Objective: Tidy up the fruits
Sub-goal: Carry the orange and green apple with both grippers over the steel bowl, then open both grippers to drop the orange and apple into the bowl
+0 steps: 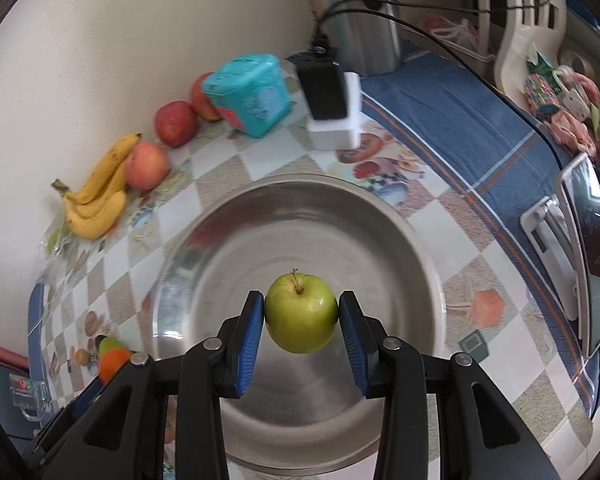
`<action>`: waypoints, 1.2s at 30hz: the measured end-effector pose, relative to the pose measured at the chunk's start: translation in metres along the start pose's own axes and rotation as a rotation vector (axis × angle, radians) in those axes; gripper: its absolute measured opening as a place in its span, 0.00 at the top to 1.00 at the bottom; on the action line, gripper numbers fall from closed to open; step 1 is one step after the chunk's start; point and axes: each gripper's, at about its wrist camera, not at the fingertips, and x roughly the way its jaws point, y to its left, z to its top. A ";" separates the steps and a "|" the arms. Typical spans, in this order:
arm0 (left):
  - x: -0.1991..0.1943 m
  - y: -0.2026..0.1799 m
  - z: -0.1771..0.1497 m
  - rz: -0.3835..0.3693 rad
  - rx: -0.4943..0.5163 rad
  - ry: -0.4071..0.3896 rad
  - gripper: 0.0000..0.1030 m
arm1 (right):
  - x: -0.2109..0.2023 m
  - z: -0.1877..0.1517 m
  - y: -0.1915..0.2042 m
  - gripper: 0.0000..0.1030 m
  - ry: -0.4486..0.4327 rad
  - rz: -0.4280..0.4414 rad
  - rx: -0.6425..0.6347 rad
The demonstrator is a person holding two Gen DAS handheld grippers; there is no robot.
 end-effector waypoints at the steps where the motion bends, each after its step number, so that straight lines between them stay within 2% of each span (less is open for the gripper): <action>1: 0.004 -0.006 0.000 0.006 0.020 -0.007 0.63 | 0.002 0.001 -0.002 0.61 0.004 -0.005 0.005; 4: 0.013 -0.012 -0.005 0.003 0.044 -0.019 0.63 | 0.006 0.002 -0.008 0.61 0.014 -0.008 0.019; 11: 0.034 -0.015 -0.015 0.000 0.068 0.016 0.63 | 0.014 0.002 -0.016 0.61 0.036 -0.041 0.027; 22: 0.036 -0.018 -0.020 -0.018 0.080 0.048 0.61 | 0.023 0.000 -0.014 0.61 0.076 -0.050 0.000; 23: 0.036 -0.019 -0.020 -0.020 0.083 0.050 0.59 | 0.022 0.000 -0.014 0.61 0.073 -0.041 0.001; 26: 0.033 -0.019 -0.020 -0.028 0.081 0.042 0.44 | 0.013 0.004 -0.012 0.60 0.042 -0.031 -0.007; 30: 0.025 -0.017 -0.018 -0.038 0.073 0.033 0.44 | 0.000 0.009 -0.008 0.54 0.003 -0.025 -0.031; 36: 0.010 0.005 -0.014 -0.012 -0.017 0.048 0.44 | -0.017 0.013 -0.007 0.54 -0.039 -0.028 -0.047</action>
